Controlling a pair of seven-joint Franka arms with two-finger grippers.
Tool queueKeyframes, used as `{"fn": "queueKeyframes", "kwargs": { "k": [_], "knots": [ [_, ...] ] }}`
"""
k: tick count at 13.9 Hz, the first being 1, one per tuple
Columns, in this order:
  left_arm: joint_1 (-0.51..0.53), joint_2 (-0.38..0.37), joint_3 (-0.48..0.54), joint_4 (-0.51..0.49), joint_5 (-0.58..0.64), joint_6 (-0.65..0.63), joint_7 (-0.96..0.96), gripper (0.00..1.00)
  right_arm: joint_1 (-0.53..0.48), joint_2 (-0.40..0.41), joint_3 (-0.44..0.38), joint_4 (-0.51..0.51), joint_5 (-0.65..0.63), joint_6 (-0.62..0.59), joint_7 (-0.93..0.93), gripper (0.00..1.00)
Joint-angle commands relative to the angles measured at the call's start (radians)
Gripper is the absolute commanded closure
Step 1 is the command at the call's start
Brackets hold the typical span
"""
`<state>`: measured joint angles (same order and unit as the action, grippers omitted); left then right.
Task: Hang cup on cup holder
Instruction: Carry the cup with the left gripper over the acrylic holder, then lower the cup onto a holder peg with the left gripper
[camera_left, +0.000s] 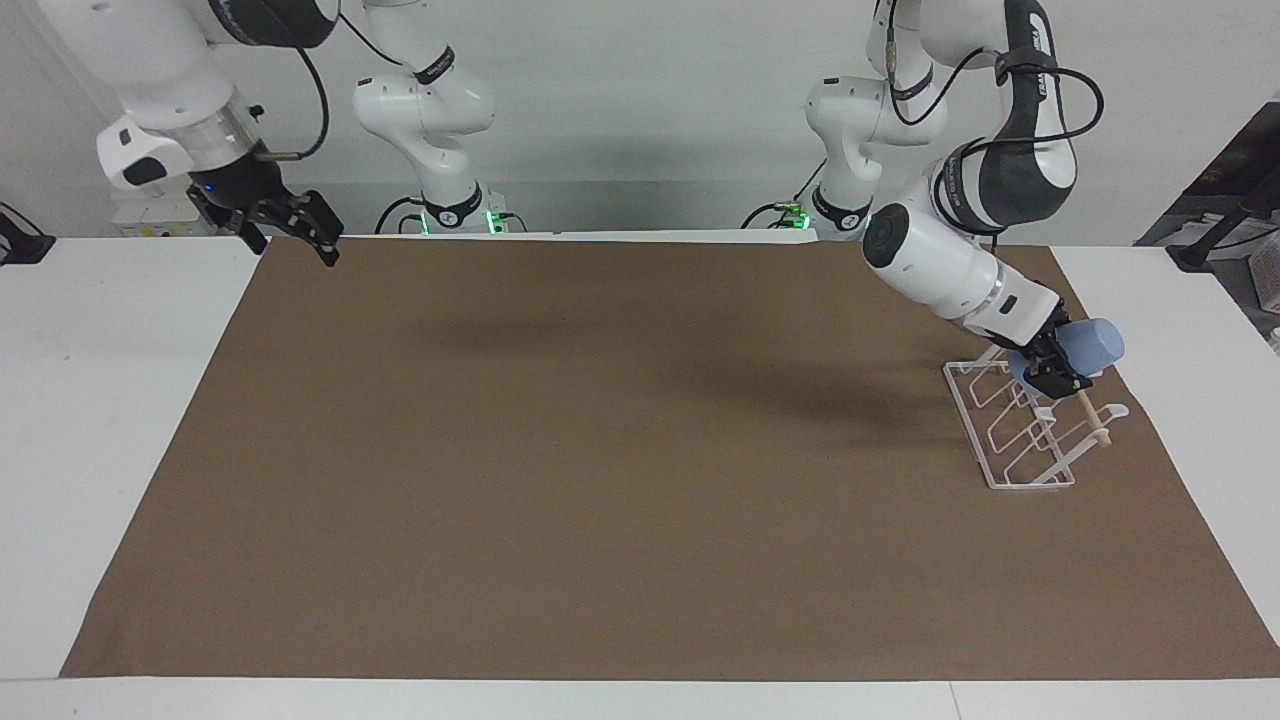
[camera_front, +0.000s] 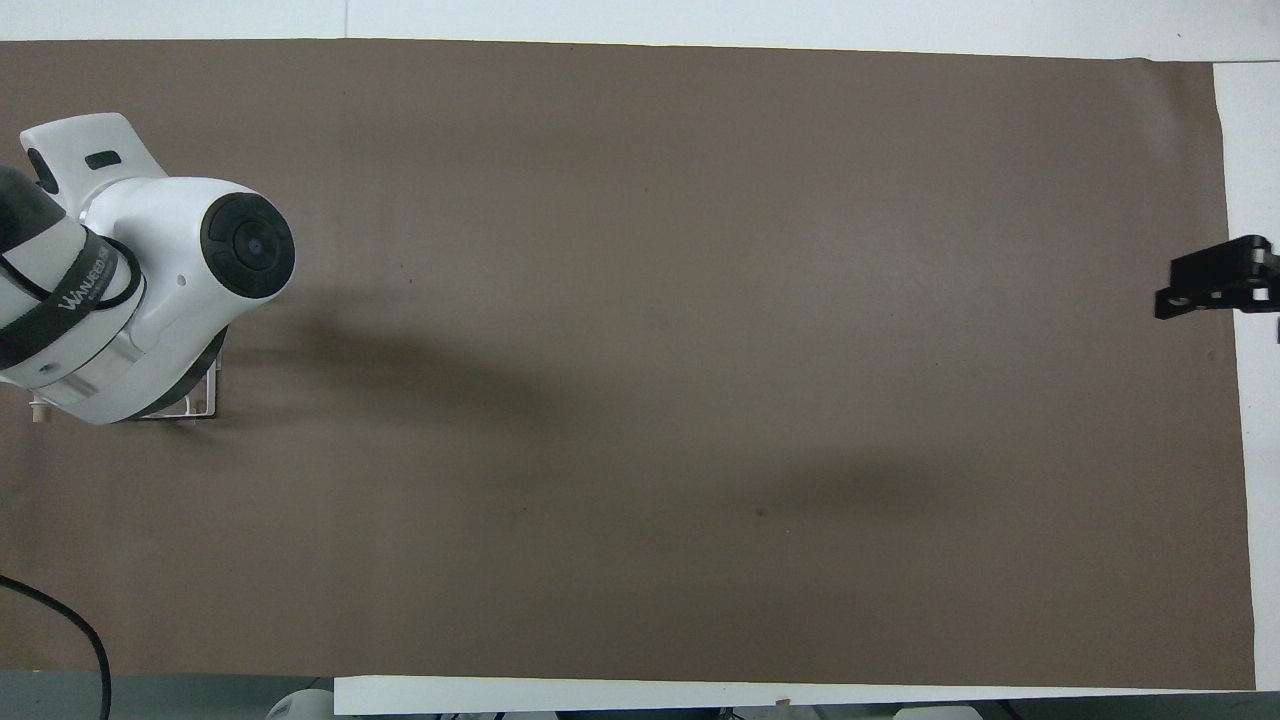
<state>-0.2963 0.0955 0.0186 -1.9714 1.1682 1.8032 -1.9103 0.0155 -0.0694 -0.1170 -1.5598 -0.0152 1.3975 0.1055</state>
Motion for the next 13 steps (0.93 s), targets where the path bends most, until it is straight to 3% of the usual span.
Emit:
{"fn": "queueKeyframes", "kwargs": {
  "k": [1,6,13],
  "knots": [
    [0.046,0.047,-0.009,0.000,0.060,-0.001,-0.067,0.61,-0.009,0.042,0.011,0.063,-0.090,-0.075,-0.119,0.00],
    [0.032,0.131,-0.009,0.009,0.064,0.001,-0.156,0.61,-0.077,0.100,0.060,0.081,-0.088,-0.112,-0.158,0.00],
    [0.036,0.161,-0.009,0.043,0.123,0.016,-0.156,0.61,-0.097,0.046,0.091,0.052,-0.081,-0.118,-0.161,0.00]
  ]
}}
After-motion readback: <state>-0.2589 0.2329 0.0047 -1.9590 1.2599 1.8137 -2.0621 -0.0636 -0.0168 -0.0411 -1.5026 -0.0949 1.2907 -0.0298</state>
